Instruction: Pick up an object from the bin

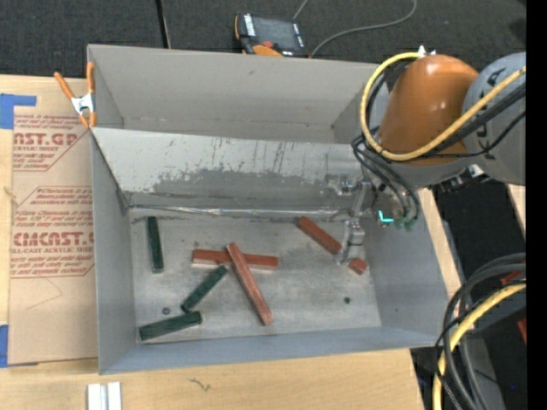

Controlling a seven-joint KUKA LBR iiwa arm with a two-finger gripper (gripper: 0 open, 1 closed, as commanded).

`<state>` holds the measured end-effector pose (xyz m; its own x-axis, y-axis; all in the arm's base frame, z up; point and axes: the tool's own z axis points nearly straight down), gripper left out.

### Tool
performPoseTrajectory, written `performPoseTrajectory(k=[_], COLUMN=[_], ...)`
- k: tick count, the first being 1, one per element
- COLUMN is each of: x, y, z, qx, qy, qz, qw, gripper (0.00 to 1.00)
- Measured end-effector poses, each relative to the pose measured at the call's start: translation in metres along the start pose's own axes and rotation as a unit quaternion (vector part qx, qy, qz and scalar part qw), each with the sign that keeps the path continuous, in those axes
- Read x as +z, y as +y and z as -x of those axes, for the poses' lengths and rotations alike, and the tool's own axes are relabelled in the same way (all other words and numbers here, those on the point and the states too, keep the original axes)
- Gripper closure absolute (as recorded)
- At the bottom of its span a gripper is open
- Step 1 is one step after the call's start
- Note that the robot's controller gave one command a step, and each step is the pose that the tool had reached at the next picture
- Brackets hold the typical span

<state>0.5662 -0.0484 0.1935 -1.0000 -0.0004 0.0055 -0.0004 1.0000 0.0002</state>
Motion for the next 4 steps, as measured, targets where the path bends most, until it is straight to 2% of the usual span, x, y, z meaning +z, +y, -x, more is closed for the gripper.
performPoseTrajectory(k=[1, 2, 3, 4], x=[0.128, 0.125, 0.119, 0.052], y=[0.037, 0.102, 0.185, 0.187], z=[0.011, -0.066, -0.043, -0.056], qx=[-0.038, -0.021, -0.037, -0.025], qy=[-0.0002, 0.0006, -0.0044, -0.0055], qz=[0.001, 0.002, 0.002, 0.001], qw=[0.9993, 0.9998, 0.9993, 0.9997], gripper=[0.0, 0.0, 0.0, 0.0])
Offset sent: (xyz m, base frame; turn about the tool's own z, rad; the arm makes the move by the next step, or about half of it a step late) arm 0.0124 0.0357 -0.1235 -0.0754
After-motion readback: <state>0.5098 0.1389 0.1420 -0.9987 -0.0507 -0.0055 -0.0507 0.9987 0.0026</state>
